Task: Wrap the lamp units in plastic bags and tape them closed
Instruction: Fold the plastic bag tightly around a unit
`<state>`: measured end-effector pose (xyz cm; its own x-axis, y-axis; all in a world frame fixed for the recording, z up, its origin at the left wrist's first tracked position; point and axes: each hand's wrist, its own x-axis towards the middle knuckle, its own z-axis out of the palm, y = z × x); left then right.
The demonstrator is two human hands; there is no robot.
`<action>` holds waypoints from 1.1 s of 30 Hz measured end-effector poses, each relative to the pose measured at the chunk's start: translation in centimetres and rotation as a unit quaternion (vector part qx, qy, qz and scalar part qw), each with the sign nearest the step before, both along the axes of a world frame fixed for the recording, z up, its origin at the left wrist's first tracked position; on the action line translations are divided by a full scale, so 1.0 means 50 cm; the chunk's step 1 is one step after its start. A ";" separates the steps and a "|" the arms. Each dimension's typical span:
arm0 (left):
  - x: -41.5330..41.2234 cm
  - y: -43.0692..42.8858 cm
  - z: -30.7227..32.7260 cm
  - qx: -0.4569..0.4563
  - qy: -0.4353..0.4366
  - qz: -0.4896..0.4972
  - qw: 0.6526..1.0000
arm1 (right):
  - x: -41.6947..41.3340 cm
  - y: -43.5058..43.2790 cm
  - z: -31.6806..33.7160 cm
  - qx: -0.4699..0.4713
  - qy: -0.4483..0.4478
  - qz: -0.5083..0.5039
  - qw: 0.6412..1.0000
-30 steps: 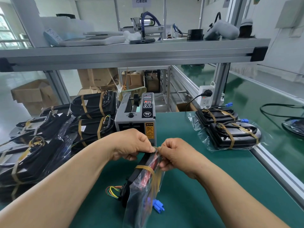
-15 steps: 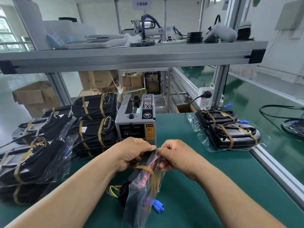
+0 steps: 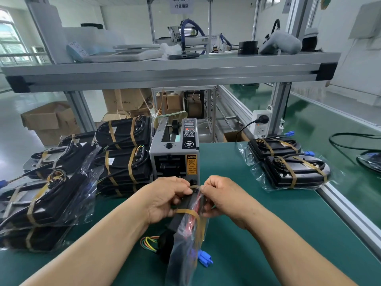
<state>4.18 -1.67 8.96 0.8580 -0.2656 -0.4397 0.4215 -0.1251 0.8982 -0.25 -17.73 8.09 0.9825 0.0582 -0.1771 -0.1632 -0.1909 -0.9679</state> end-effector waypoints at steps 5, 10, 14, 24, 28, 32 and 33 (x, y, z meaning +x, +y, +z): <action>-0.047 -0.034 -0.007 0.061 -0.122 0.019 0.990 | 0.002 -0.006 0.006 -0.064 0.025 -0.023 0.997; -0.089 -0.019 -0.023 -0.013 -0.128 0.001 0.992 | 0.018 -0.058 -0.006 -0.226 0.044 0.013 0.973; -0.110 0.027 -0.067 0.178 -0.260 0.054 0.947 | 0.013 -0.067 -0.038 -0.254 0.042 0.058 0.965; -0.161 0.153 -0.050 -0.070 -0.138 -0.012 0.988 | -0.001 0.025 0.019 -0.134 -0.015 0.160 0.978; -0.158 0.204 0.016 -0.114 -0.199 0.069 0.971 | 0.018 0.079 0.087 0.002 -0.008 0.154 0.988; -0.099 0.294 0.107 -0.106 -0.228 0.188 0.949 | 0.053 0.108 0.151 0.136 -0.020 0.096 0.986; -0.072 0.321 0.127 -0.099 -0.230 0.228 0.941 | 0.061 0.121 0.165 0.125 -0.044 0.087 0.987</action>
